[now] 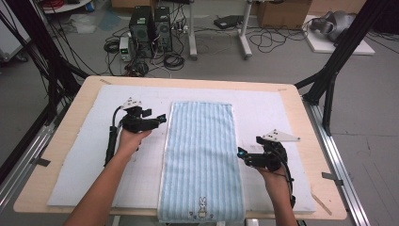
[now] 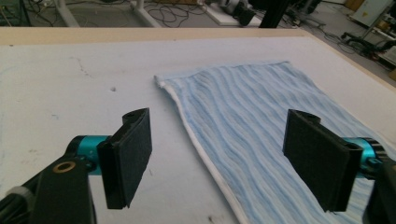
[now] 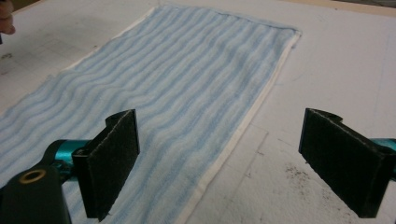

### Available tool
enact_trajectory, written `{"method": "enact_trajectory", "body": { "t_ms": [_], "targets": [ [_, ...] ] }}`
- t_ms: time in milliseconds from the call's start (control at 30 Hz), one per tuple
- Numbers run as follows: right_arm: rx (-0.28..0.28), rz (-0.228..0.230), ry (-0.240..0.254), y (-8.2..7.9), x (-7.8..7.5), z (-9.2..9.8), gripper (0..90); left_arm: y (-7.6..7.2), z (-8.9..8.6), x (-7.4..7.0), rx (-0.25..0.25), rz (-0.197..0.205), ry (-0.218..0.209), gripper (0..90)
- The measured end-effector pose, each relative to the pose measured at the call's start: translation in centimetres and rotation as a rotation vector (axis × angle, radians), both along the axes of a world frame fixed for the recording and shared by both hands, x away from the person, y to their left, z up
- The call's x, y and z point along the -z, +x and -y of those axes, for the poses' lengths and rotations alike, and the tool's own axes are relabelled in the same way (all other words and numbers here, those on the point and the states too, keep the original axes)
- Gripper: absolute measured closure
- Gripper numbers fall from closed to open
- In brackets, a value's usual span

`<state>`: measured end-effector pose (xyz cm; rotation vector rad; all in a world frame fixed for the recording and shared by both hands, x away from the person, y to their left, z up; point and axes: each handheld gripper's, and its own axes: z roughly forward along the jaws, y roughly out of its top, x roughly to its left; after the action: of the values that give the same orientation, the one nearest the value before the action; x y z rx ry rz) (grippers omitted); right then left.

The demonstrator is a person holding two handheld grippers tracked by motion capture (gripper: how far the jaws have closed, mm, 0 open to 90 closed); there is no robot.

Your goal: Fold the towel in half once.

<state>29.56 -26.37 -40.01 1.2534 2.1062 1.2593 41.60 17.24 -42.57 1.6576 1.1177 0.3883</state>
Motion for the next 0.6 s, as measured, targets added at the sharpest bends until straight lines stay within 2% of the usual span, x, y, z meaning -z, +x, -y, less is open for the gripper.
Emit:
{"method": "enact_trajectory", "body": {
  "t_ms": [100,167,233,267,300,367,467,533,600],
  "targets": [
    [0.019,-0.01,-0.004,0.1,0.1,0.3,11.6,0.9,0.6,1.8,-0.009,-0.063,0.011,32.2],
    [0.02,-0.025,-0.015,0.3,0.3,0.4,11.6,1.2,1.1,2.5,-0.021,-0.075,0.022,33.6],
    [0.011,-0.036,-0.022,0.4,0.5,0.4,11.6,1.4,1.3,2.5,-0.023,-0.075,0.021,35.6],
    [0.008,-0.037,-0.026,0.4,0.5,0.4,11.6,1.6,1.5,2.3,-0.018,-0.092,0.036,34.7],
    [0.004,-0.037,-0.026,0.5,0.6,0.5,11.6,1.9,1.8,1.9,-0.008,-0.089,0.046,31.7],
    [0.001,-0.037,-0.024,0.6,0.6,0.4,11.6,2.1,2.2,1.0,0.007,-0.033,0.064,31.4],
    [0.001,-0.032,-0.018,0.8,0.6,0.4,11.6,3.1,2.9,0.8,0.011,-0.066,0.091,30.4],
    [0.001,-0.034,-0.018,0.9,0.5,0.4,11.6,3.6,3.3,1.0,0.012,-0.049,0.115,30.4],
    [0.003,-0.03,-0.021,1.0,0.5,0.4,11.6,4.3,3.8,1.5,0.017,-0.086,0.143,30.7]
  ]
}}
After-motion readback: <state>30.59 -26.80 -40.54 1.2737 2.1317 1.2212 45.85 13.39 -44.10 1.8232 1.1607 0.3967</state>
